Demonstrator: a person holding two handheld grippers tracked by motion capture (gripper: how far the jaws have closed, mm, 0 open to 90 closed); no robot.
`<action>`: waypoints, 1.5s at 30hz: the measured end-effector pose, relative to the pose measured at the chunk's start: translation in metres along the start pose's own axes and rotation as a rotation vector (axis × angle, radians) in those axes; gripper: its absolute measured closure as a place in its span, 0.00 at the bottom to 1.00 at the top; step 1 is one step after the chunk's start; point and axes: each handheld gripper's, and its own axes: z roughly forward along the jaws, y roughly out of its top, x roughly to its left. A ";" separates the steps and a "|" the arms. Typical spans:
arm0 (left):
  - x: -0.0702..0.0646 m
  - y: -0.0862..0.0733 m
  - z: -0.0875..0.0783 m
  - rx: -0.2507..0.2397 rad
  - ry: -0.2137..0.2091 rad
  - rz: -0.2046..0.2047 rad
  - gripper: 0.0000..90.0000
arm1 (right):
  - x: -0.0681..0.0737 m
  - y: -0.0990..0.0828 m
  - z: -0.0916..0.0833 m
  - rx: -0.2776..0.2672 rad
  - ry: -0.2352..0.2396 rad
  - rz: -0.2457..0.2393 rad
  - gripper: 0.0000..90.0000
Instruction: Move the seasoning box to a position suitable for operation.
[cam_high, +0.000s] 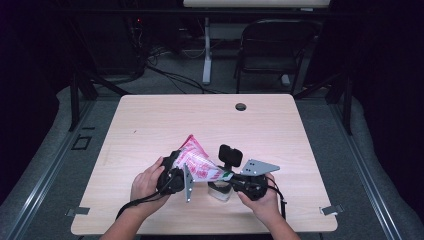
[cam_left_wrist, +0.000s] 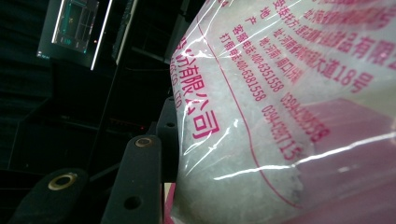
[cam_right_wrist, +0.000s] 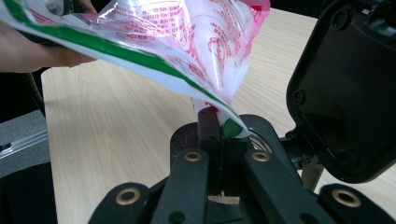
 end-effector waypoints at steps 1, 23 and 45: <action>0.000 0.000 0.000 -0.001 0.000 0.000 0.72 | 0.000 0.000 0.000 0.001 -0.002 0.001 1.00; -0.003 0.003 -0.001 -0.004 0.026 0.040 0.72 | -0.003 -0.003 0.002 0.019 -0.016 0.003 1.00; -0.003 0.008 -0.003 -0.007 0.072 0.112 0.72 | -0.003 -0.003 0.000 0.007 -0.028 0.012 1.00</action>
